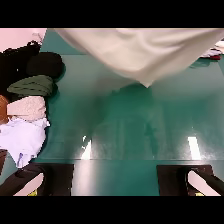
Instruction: Fold the shirts.
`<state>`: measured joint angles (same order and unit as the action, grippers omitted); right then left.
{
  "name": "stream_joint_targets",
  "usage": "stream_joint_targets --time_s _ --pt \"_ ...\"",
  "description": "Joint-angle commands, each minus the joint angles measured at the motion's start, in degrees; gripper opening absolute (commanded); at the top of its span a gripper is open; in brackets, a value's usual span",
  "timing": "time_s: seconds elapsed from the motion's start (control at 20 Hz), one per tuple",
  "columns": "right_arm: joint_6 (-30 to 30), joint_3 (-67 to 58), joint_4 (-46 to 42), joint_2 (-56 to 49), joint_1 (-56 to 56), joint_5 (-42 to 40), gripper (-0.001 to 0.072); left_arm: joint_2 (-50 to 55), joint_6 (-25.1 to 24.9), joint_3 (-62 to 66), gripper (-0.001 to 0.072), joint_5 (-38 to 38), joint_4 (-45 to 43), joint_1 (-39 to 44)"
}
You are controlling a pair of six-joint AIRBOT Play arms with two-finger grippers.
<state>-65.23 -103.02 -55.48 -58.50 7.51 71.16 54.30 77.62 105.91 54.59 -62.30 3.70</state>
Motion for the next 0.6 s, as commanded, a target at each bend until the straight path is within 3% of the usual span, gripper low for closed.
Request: stream_joint_targets --time_s 0.0,0.3,0.55 --pt "-0.39 -8.94 -0.09 3.50 3.52 0.79 0.0014 -5.97 -0.31 4.94 0.0025 2.89 -0.09 -0.04" --pt "-4.11 -18.80 -0.07 0.09 10.64 3.91 0.0013 -7.48 -0.07 10.73 0.0024 9.86 0.09 -0.04" --pt "-5.46 -10.38 -0.11 -5.90 9.66 8.57 0.0013 -2.84 3.41 0.94 0.0024 17.92 -12.13 -0.04"
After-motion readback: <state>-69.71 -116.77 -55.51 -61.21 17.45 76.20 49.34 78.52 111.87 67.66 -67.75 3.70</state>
